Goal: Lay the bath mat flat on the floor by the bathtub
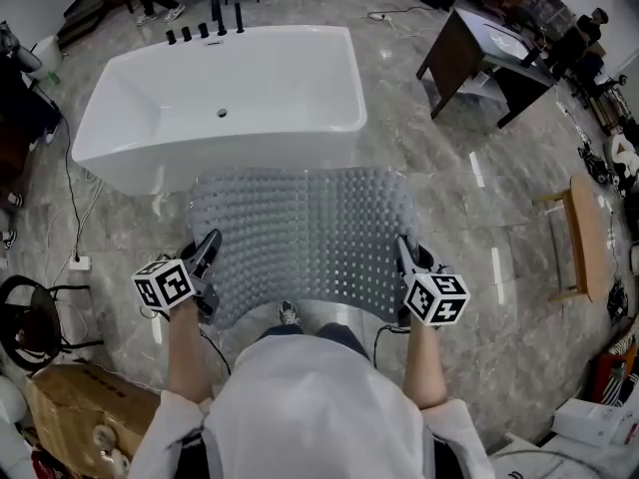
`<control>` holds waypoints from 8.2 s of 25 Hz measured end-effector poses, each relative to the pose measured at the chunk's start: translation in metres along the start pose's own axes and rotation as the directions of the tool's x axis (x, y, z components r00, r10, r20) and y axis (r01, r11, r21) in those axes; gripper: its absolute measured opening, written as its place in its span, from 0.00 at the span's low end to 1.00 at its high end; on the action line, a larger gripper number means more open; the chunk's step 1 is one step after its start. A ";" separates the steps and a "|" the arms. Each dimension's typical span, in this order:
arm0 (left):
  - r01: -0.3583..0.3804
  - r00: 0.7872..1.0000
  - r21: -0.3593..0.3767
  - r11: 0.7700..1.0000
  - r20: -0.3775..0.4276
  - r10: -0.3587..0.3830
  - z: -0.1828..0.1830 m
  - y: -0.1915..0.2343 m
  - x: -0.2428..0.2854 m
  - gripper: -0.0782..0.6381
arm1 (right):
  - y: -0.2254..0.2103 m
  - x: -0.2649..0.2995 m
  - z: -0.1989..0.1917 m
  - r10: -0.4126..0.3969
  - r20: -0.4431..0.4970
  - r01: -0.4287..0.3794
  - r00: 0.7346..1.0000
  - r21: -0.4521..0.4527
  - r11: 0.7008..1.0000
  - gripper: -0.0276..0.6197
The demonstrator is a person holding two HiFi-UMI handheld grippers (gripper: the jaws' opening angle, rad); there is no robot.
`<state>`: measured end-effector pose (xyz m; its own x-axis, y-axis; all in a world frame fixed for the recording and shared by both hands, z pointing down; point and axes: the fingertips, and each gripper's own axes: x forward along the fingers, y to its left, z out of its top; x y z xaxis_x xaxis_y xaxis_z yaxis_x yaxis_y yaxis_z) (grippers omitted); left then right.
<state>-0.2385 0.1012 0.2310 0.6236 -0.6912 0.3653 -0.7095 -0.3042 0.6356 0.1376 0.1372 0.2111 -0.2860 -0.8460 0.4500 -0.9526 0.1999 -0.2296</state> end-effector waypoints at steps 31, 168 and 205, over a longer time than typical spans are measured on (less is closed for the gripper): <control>-0.162 0.982 0.057 0.985 -0.089 0.167 0.024 0.062 0.112 0.17 | -0.063 0.125 0.006 0.005 -0.143 -0.013 0.990 -0.056 0.998 0.11; -0.459 0.593 0.456 0.762 -0.481 0.645 -0.380 0.545 0.464 0.17 | -0.325 0.552 -0.562 -0.281 -0.629 0.162 0.725 -0.241 0.957 0.11; -0.555 0.398 0.558 0.618 -0.474 0.785 -0.447 0.639 0.468 0.17 | -0.401 0.580 -0.666 -0.365 -0.689 0.193 0.626 -0.316 0.929 0.11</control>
<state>-0.2540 -0.1235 1.1121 -0.1536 -0.2028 0.9671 -0.9671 -0.1700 -0.1893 0.2841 -0.1042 1.1383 0.0970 -0.2617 0.9603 -0.9729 0.1784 0.1469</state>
